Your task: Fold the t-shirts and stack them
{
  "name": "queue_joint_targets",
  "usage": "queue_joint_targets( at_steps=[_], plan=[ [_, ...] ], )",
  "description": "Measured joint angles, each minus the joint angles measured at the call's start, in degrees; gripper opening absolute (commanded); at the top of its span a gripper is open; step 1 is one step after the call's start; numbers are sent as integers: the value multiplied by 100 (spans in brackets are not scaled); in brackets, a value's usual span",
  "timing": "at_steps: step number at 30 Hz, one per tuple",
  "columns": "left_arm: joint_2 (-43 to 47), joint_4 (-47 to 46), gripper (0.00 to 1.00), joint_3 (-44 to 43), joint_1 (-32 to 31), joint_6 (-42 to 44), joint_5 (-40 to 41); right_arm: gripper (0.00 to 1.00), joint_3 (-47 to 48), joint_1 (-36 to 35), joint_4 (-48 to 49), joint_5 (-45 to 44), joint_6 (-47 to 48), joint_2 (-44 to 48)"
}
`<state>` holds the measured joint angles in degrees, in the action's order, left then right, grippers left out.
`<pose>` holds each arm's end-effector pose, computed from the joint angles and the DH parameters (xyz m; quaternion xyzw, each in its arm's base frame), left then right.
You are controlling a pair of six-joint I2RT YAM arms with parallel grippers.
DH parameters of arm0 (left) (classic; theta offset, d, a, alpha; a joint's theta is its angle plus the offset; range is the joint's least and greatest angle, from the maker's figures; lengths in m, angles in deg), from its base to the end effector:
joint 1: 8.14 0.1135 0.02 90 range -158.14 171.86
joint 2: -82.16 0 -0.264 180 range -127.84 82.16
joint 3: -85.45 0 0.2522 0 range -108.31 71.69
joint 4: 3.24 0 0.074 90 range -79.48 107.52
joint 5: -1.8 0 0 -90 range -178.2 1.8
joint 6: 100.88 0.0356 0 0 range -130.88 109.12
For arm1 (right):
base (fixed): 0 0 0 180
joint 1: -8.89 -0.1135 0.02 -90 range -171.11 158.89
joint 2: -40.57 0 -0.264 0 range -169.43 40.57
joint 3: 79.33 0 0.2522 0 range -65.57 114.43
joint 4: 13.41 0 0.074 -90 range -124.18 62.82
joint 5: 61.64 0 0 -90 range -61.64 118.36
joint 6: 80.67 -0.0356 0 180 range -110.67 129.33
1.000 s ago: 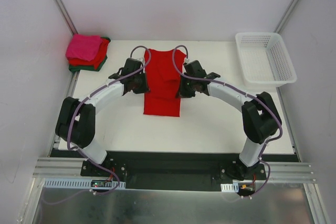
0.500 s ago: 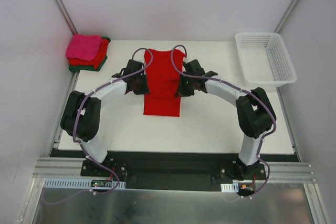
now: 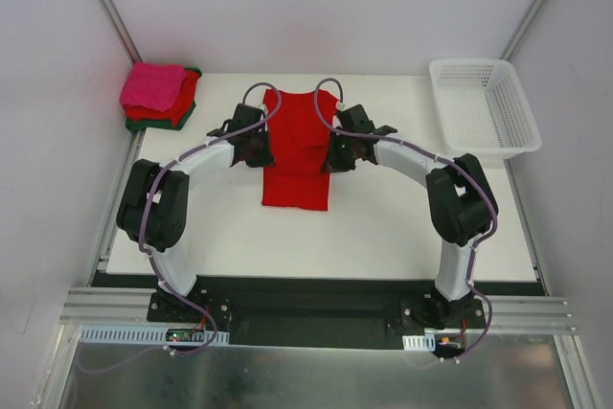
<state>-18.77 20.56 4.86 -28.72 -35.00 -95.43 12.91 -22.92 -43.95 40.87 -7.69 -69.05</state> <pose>0.3588 -0.1395 0.2089 -0.0038 0.9195 -0.2016 0.3375 0.3547 0.2291 0.2061 -0.1582 0.9150 0.2401 0.2829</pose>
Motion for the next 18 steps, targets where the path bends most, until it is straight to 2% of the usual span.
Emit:
queue_joint_targets(
  at_steps=[18],
  plan=[
    [-293, -57, 0, -76, 118, 20, 13, 2, 341, 109, 55, 192, 81, -426]
  ],
)
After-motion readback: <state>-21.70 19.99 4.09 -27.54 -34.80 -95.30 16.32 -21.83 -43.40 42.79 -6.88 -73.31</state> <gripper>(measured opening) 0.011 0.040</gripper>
